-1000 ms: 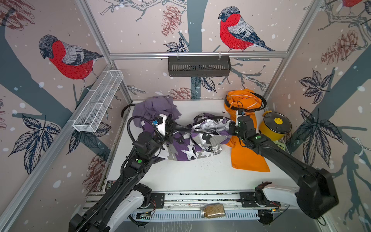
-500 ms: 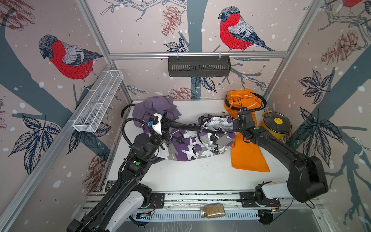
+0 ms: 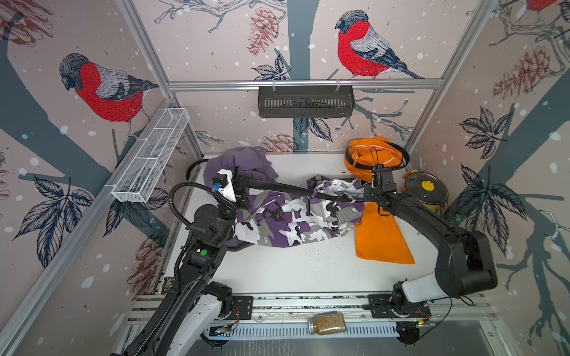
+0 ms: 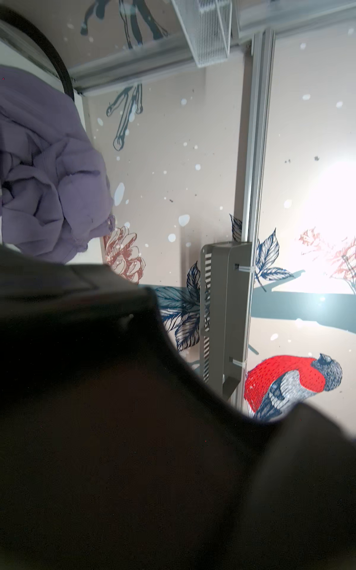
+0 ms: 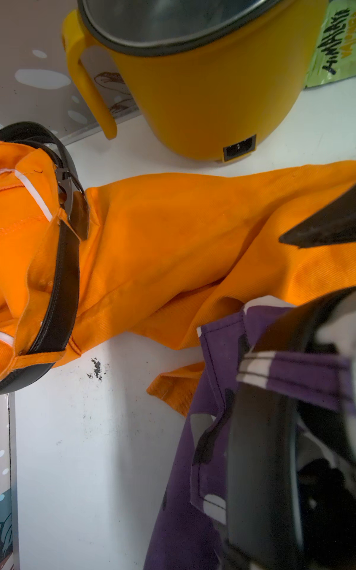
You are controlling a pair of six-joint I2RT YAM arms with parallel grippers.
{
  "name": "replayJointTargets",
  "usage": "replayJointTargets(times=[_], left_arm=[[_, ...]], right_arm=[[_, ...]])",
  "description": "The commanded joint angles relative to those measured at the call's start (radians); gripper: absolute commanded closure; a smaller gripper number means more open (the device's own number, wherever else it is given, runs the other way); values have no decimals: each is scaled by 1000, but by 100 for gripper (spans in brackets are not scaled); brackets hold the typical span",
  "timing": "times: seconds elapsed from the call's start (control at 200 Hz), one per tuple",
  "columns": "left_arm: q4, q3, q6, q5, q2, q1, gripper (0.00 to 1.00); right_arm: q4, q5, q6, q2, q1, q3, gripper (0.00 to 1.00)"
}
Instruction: Remove the belt from the trousers
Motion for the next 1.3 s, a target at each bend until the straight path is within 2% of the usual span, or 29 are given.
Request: replayJointTargets(times=[0.0,0.05,0.105,0.14,0.35,0.53,0.61,0.665,0.735,0.805,0.91,0.955,1.025,1.136,1.211,1.296], left_arm=[[67,25,-22,-94,9,45,100],[77,37,-36,-105,28,76,100],[97,57,-55,-101,62,118,100],[116,74,-66,-90,89,149,100],[231,303,-170,-3,321,336,100],[309,555,-132,-7,500,369,100],[313,671,-109,-11,567,377,100],[309,744,-96,-8,602,381,100],[306,813,-86,-4,631,386,100],[301,835,-88,6,643,388,100],[278,788,-129,57,626,388,100],[272,729,-167,89,608,388,100],[279,618,-223,144,572,388,100],[246,385,-316,137,498,387,100],[247,216,-346,135,453,387,100],[190,104,-390,116,434,388,100]], right_arm=[[16,-44,-22,10,-19,11,71],[21,-75,-25,17,-19,27,79],[24,-112,-28,25,-17,57,93],[32,-139,-31,30,-15,77,97],[44,-288,-32,52,55,305,99],[155,-412,-27,35,165,493,100],[199,-405,-46,-1,212,553,100],[231,-337,-44,-54,238,541,100],[276,-272,17,-159,245,443,100],[260,-182,100,-290,248,266,100],[227,-60,277,-487,248,-93,100],[229,-51,357,-556,246,-246,100],[217,-51,443,-614,250,-399,100],[204,-36,472,-624,254,-499,100],[172,-3,441,-605,245,-497,100],[146,-1,405,-573,202,-474,99]])
